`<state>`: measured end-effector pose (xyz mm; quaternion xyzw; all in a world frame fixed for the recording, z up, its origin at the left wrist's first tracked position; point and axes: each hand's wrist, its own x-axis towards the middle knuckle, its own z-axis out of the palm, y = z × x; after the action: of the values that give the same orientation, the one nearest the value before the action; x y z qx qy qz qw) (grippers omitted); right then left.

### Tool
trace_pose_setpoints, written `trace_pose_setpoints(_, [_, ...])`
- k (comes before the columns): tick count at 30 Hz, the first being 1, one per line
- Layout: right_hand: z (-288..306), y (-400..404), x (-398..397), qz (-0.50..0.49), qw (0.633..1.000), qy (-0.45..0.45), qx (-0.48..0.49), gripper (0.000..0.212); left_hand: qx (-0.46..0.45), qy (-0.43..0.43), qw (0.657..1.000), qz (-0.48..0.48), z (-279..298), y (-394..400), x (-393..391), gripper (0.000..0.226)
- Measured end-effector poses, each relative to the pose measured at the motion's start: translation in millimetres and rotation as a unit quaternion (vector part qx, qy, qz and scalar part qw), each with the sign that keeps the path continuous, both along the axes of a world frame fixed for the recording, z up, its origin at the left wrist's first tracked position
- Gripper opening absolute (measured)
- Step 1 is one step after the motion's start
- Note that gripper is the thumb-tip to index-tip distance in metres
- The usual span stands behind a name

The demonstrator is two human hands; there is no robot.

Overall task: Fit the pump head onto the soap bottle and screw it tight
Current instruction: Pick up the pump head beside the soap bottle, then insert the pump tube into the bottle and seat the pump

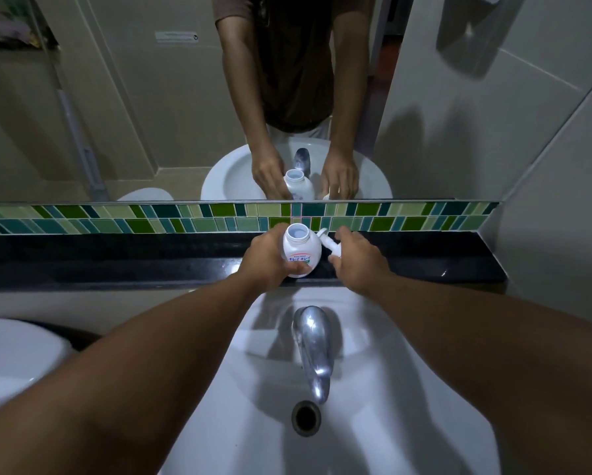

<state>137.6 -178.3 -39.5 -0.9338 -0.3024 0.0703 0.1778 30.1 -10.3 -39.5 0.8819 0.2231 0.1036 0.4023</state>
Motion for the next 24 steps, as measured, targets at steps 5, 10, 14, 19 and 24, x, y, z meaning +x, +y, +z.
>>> trace_pose_setpoints(5, [10.8, -5.6, 7.6, -0.009, 0.996, -0.016, 0.086, 0.044, -0.019, 0.015, 1.000, 0.008, 1.1, 0.7, 2.6, 0.078])
trace_pose_setpoints(10, [58.8, 7.7, 12.8, 0.026, 0.979, -0.032, 0.200, 0.033, -0.018, 0.028, 0.999, 0.012, 2.3, 2.7, 5.2, 0.080])
trace_pose_setpoints(14, [103.2, 26.4, 7.5, 0.038, 0.954, -0.020, 0.296, 0.024, -0.009, 0.032, 0.999, 0.011, 2.5, 3.0, 6.0, 0.080])
trace_pose_setpoints(19, [125.0, 40.1, -4.7, 0.061, 0.943, 0.005, 0.328, 0.043, -0.014, 0.031, 0.999, 0.011, 0.3, 4.4, 6.3, 0.083])
trace_pose_setpoints(24, [113.8, 40.5, -11.5, 0.066, 0.936, 0.055, 0.341, 0.039, -0.021, 0.032, 0.999, 0.009, -1.8, 7.6, 7.7, 0.085])
